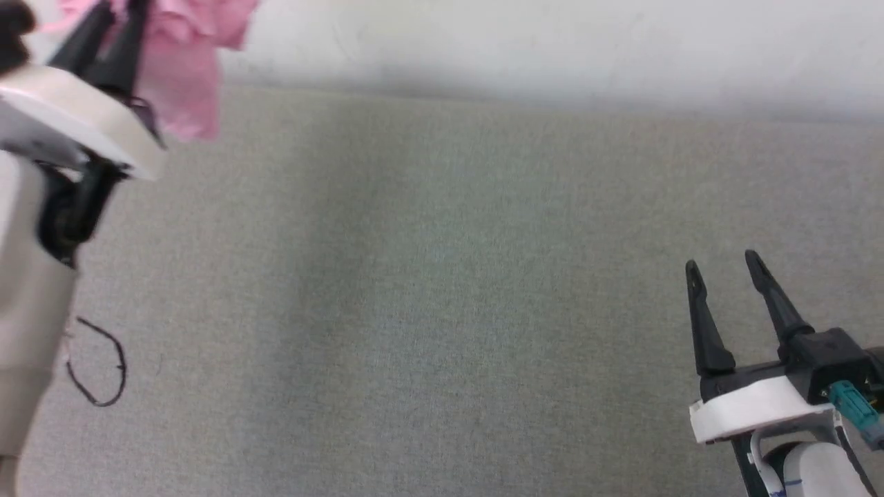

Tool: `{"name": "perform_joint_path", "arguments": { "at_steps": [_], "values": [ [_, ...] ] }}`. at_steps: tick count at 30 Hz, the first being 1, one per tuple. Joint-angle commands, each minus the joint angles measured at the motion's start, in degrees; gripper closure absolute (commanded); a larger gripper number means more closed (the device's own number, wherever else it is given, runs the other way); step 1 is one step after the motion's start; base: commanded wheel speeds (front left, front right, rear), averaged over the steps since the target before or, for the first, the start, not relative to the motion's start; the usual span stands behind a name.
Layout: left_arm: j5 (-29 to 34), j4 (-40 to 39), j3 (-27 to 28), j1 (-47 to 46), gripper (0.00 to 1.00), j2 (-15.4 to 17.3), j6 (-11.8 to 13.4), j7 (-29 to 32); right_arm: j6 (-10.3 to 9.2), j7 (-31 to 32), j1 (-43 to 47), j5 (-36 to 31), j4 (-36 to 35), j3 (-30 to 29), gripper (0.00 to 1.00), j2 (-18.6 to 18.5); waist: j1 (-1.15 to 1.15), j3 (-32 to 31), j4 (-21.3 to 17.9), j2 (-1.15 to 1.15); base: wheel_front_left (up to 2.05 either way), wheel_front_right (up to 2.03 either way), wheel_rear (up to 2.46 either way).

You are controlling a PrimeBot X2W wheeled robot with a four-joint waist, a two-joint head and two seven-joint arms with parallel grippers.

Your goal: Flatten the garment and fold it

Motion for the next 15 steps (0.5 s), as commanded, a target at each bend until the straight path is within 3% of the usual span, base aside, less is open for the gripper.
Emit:
{"name": "perform_joint_path", "arguments": {
  "at_steps": [1,10,15],
  "values": [
    [0.6,-2.3,-0.7,1.3,1.0,-0.9,0.7,-0.1,-0.05,0.2,0.8,0.4,0.2,-0.1,0.0,0.1,0.02,-4.2,-1.5,0.0,0.0,0.0,0.0],
    [2.4,-15.2,-6.7,6.4,1.0,-3.8,3.6,5.1,-0.05,1.4,2.3,1.5,0.2,1.1,0.0,0.1,0.02,-5.5,-7.0,0.0,0.0,0.0,0.0],
    [2.2,-19.9,-10.7,10.5,1.0,-7.5,4.6,6.4,-0.05,2.3,2.7,1.7,-0.4,1.1,0.0,0.1,0.02,-4.5,-11.6,0.0,0.0,0.0,0.0]
  ]
}}
